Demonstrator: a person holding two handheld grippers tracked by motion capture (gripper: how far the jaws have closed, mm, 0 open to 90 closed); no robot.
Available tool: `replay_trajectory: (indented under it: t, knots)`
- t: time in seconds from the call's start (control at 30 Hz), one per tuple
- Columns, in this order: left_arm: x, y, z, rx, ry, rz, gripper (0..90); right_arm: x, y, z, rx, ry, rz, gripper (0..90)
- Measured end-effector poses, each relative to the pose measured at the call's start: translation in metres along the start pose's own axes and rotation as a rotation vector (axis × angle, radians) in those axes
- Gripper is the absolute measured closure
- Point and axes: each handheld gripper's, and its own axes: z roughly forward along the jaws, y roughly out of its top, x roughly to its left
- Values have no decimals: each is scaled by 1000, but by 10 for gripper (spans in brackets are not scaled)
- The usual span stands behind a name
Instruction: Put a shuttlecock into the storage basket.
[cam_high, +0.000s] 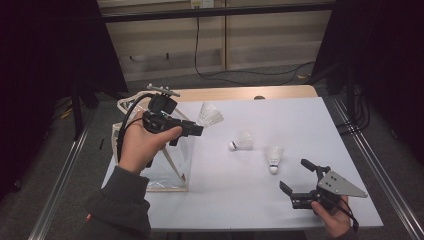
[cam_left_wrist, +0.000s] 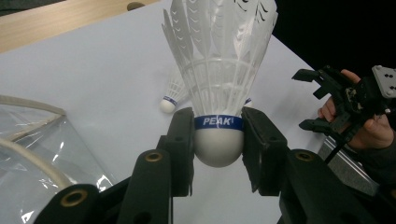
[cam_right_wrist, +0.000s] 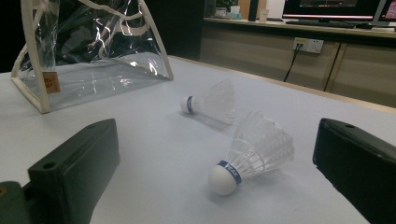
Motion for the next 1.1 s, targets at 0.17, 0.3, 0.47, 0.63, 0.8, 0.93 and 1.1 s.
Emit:
replay_trajectory:
  t: [0.17,0.3,0.47,0.63,0.8,0.93,1.1]
  knots:
    - [0,2,0,7,8,6,657,0,0,0,0,0,1,3]
    - [2,4,0,7,21,3,658,0,0,0,0,1,-1,3]
    - [6,6,-2,-2,29,-8,657,0,0,0,2,2,-3,3]
    - [13,7,-5,-9,37,-25,658,0,0,-1,0,1,-4,3]
    - [18,9,-8,-13,53,-31,657,0,0,-1,1,2,-3,3]
    - [23,10,-12,-18,69,-39,657,0,0,-1,0,2,-4,3]
    - [28,11,-16,-25,78,-54,657,0,0,-1,2,-1,-4,3]
